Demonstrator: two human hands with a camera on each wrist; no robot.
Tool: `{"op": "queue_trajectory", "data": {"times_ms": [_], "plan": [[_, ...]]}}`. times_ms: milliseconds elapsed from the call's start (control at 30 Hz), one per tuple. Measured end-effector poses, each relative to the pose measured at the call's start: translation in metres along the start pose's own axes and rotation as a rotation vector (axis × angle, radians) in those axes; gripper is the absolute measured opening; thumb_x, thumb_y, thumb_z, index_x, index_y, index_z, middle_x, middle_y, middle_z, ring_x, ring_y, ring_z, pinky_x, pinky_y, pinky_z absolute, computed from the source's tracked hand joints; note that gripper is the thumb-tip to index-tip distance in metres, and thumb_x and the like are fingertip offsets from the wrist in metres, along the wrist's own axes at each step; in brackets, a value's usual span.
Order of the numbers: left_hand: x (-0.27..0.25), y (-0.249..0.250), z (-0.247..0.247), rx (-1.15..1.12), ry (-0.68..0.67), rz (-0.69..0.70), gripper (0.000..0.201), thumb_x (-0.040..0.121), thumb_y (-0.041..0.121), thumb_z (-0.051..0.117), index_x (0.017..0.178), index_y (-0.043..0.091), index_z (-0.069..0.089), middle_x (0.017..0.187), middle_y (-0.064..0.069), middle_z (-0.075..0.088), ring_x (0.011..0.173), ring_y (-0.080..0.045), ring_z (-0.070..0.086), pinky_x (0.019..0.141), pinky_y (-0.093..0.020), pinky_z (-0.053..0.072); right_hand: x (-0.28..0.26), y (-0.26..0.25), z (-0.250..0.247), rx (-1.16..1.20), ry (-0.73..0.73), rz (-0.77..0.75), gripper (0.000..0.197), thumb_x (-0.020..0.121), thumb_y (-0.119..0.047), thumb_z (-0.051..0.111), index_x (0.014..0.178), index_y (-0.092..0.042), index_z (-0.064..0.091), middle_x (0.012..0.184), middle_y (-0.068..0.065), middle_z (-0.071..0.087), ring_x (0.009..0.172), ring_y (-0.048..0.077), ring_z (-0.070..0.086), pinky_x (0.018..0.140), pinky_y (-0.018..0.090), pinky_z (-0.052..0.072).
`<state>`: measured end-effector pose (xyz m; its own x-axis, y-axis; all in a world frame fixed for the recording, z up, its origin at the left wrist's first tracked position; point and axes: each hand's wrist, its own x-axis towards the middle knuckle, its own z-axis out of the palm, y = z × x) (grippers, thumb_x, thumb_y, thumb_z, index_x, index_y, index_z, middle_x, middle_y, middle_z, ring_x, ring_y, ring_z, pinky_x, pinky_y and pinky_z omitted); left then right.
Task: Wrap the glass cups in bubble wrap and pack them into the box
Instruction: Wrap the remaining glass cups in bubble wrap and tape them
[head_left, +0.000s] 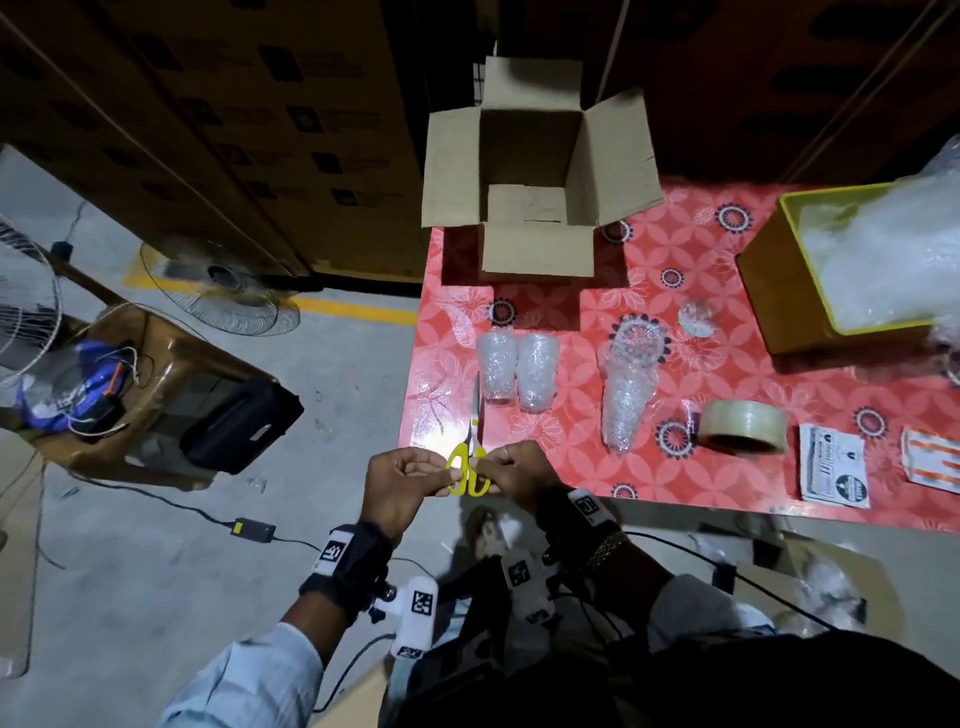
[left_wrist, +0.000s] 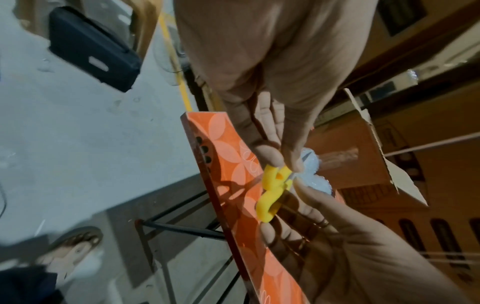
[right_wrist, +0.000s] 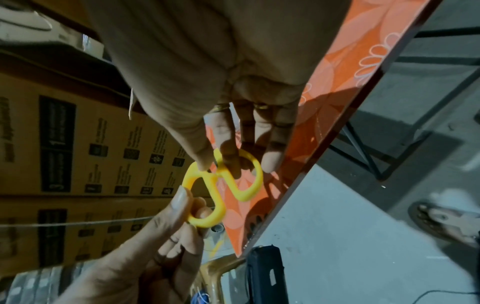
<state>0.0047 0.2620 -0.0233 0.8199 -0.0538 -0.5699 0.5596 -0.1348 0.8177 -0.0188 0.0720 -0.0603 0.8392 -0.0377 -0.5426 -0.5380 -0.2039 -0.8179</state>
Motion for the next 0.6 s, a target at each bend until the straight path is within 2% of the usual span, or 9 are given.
{"op": "queue_trajectory", "data": {"times_ms": [100, 167, 300, 333, 433, 533, 600], "plan": [[-0.006, 0.008, 0.008, 0.007, -0.058, 0.046, 0.022, 0.071, -0.008, 0.088, 0.087, -0.009, 0.073, 0.073, -0.020, 0.073, 0.064, -0.023, 0.070, 0.065, -0.030, 0.059, -0.013, -0.007, -0.016, 0.069, 0.034, -0.014, 0.025, 0.082, -0.026, 0.082, 0.072, -0.003, 0.078, 0.070, 0.014, 0.075, 0.063, 0.015, 0.063, 0.065, 0.031, 0.051], [-0.006, 0.013, 0.017, 0.010, -0.076, 0.072, 0.021, 0.071, -0.007, 0.088, 0.087, -0.006, 0.075, 0.075, -0.021, 0.074, 0.066, -0.023, 0.070, 0.068, -0.034, 0.060, -0.021, -0.010, -0.024, 0.117, 0.096, -0.002, 0.017, 0.080, -0.017, 0.085, 0.075, -0.002, 0.078, 0.073, 0.014, 0.075, 0.064, 0.014, 0.064, 0.066, 0.030, 0.052], [-0.007, 0.025, 0.041, -0.025, -0.151, 0.145, 0.023, 0.071, -0.003, 0.090, 0.090, -0.002, 0.077, 0.083, -0.027, 0.075, 0.075, -0.031, 0.071, 0.082, -0.047, 0.062, -0.036, -0.018, -0.043, 0.292, 0.226, 0.025, 0.020, 0.075, -0.013, 0.089, 0.079, 0.001, 0.076, 0.073, 0.018, 0.073, 0.063, 0.021, 0.065, 0.066, 0.042, 0.058], [-0.008, 0.029, 0.047, -0.023, -0.176, 0.168, 0.024, 0.071, -0.003, 0.090, 0.091, -0.001, 0.078, 0.085, -0.027, 0.075, 0.078, -0.032, 0.072, 0.083, -0.047, 0.062, -0.041, -0.020, -0.049, 0.338, 0.242, 0.020, 0.020, 0.076, -0.011, 0.089, 0.080, 0.002, 0.075, 0.069, 0.017, 0.071, 0.060, 0.020, 0.063, 0.062, 0.039, 0.056], [-0.012, 0.045, 0.070, 0.004, -0.274, 0.240, 0.025, 0.072, -0.003, 0.089, 0.094, -0.001, 0.078, 0.087, -0.024, 0.077, 0.079, -0.030, 0.073, 0.083, -0.041, 0.062, -0.057, -0.027, -0.071, 0.425, 0.329, -0.021, 0.022, 0.076, -0.008, 0.088, 0.082, 0.006, 0.072, 0.065, 0.010, 0.067, 0.056, 0.017, 0.060, 0.055, 0.028, 0.050], [-0.012, 0.058, 0.094, 0.056, -0.357, 0.312, 0.024, 0.073, -0.002, 0.088, 0.096, 0.001, 0.080, 0.086, -0.016, 0.078, 0.077, -0.022, 0.072, 0.078, -0.030, 0.061, -0.067, -0.023, -0.091, 0.468, 0.415, -0.022, 0.020, 0.077, -0.002, 0.085, 0.087, 0.007, 0.070, 0.066, 0.010, 0.067, 0.059, 0.020, 0.060, 0.054, 0.028, 0.051], [-0.008, 0.062, 0.107, 0.096, -0.391, 0.324, 0.022, 0.076, -0.002, 0.086, 0.096, 0.002, 0.079, 0.082, -0.010, 0.076, 0.072, -0.016, 0.068, 0.075, -0.023, 0.057, -0.073, -0.016, -0.106, 0.533, 0.440, 0.018, 0.016, 0.080, 0.002, 0.078, 0.091, 0.008, 0.069, 0.067, 0.016, 0.065, 0.063, 0.028, 0.059, 0.057, 0.035, 0.050]]}}
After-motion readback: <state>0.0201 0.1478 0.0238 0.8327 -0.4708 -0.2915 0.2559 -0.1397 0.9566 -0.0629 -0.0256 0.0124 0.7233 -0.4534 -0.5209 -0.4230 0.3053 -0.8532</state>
